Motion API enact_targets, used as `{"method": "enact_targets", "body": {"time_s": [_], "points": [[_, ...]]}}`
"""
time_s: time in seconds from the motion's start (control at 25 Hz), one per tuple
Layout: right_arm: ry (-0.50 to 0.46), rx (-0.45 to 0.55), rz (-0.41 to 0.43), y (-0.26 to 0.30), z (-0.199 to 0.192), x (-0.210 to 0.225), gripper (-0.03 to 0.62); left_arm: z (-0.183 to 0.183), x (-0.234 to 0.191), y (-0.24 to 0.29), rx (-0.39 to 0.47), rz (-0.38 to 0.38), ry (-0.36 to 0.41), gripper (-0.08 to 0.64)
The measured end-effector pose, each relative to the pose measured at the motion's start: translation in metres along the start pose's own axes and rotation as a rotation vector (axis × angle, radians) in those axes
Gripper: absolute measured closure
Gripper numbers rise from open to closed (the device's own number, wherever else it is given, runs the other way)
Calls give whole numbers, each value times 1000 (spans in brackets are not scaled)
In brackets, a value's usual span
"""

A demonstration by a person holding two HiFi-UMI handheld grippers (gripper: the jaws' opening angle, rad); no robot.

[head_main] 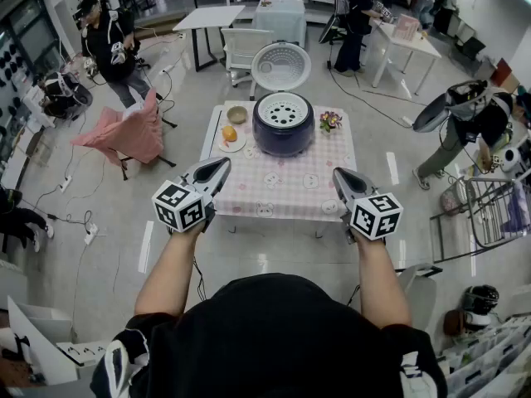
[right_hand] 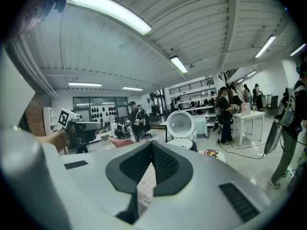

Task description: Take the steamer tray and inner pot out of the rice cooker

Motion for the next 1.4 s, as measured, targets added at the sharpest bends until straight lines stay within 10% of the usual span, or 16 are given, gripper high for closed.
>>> {"method": "enact_targets", "body": {"time_s": [0.6, 0.92, 1.4], "points": [[1, 18, -35, 1, -2, 20, 580, -12, 2, 11, -12, 48, -32, 538], [-60, -14, -12, 19, 5, 16, 345, -9, -5, 22, -51, 34, -10, 339], [-27, -56, -57, 80, 2, 29, 324, -24, -70, 55, -81, -3, -45, 310]]}}
Point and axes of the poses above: the fingertips, and each gripper's own axes: y forward along the fingers, x to its right, z out of its top, the point moved 8 cm from there along -y, backward along the fingers, and after that the axes turned 1 degree about -x, right-handed, at the moved point
